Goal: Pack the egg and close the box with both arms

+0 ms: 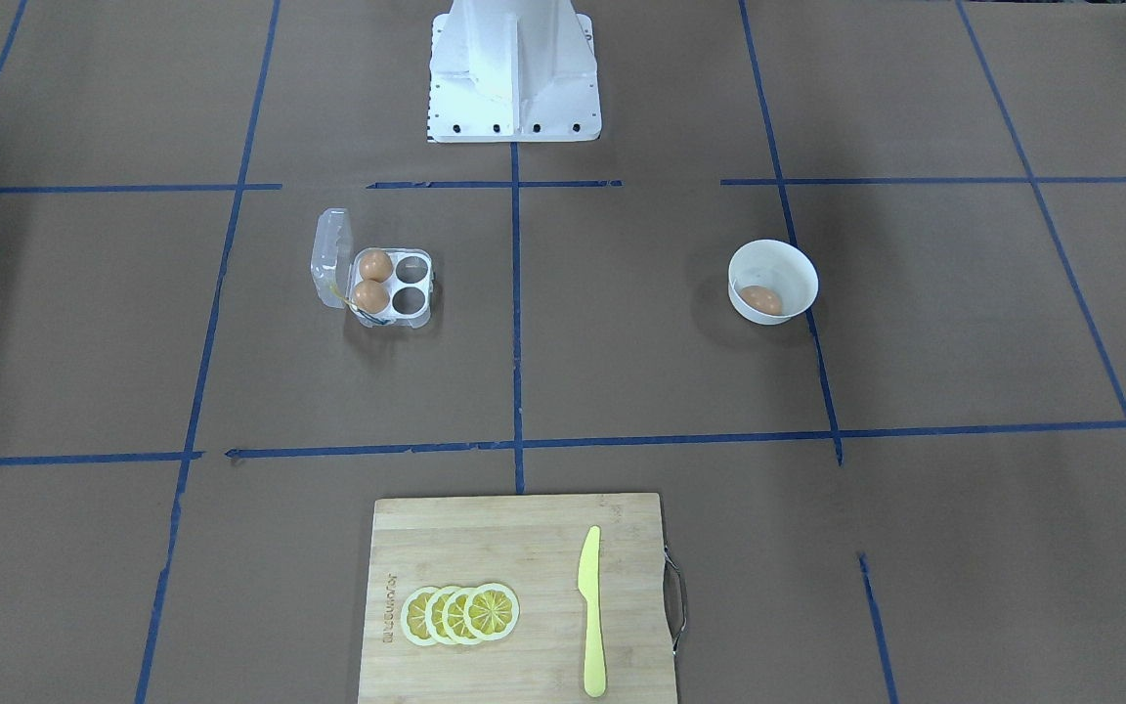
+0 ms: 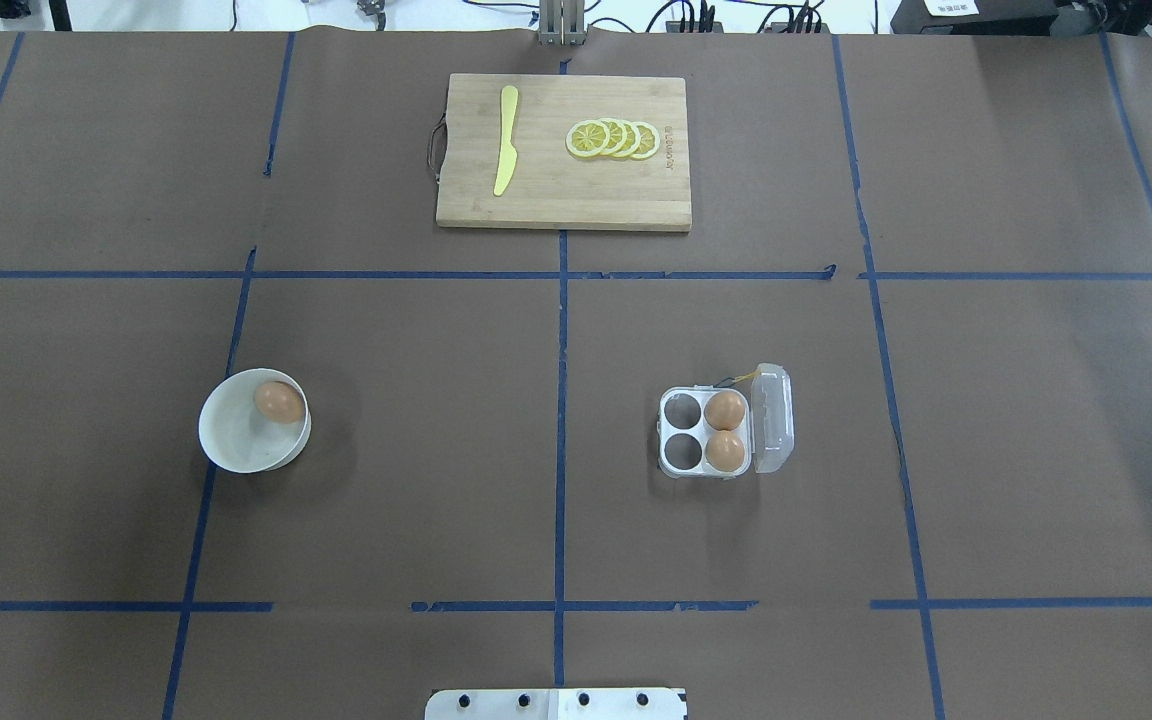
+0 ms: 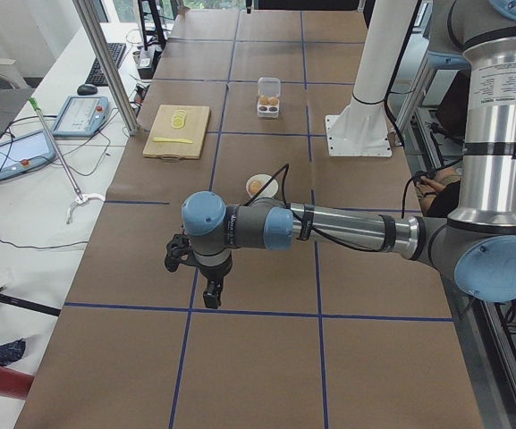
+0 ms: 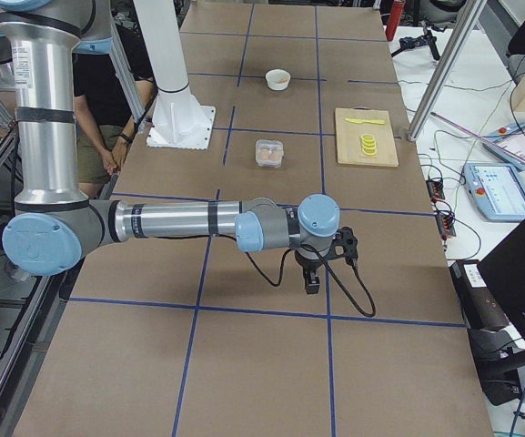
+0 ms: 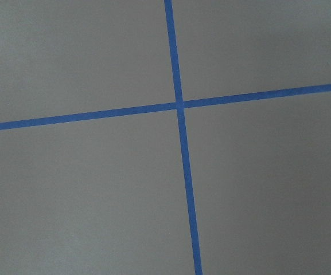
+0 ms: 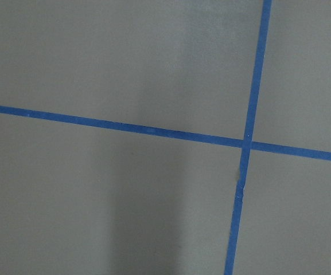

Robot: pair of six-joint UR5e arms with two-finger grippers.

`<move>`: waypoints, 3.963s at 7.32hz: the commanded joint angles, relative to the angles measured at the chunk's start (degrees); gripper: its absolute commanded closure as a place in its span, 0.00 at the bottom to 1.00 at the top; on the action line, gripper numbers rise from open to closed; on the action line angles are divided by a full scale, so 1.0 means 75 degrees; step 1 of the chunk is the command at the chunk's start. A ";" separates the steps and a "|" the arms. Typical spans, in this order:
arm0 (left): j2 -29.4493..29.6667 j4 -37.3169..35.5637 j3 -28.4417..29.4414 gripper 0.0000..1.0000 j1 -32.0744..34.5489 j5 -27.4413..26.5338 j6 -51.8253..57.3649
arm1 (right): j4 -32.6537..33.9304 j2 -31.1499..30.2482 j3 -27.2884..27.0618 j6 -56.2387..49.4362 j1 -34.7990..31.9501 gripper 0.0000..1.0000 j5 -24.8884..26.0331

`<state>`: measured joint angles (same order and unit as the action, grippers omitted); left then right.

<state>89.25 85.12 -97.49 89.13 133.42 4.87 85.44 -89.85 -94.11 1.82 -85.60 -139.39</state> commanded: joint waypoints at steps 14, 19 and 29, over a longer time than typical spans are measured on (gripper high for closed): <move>-0.0170 0.1024 -0.0419 0.00 -0.0712 0.1392 0.0055 | 0.0233 -0.0161 -0.0367 -0.0032 0.0362 0.00 -0.0001; -0.0076 0.4849 -0.0724 0.00 -0.3395 0.1324 -0.8120 | -0.1078 -0.0349 -0.0378 0.0014 0.0608 0.00 -0.0024; 0.0873 0.5248 -0.1111 0.01 -0.6820 -0.3314 -1.5168 | -0.1349 -0.0360 -0.0378 0.0026 0.0761 0.00 -0.0434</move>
<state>95.75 126.91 -105.79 39.40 110.23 -108.33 75.32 -92.55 -96.88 1.95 -79.98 -142.65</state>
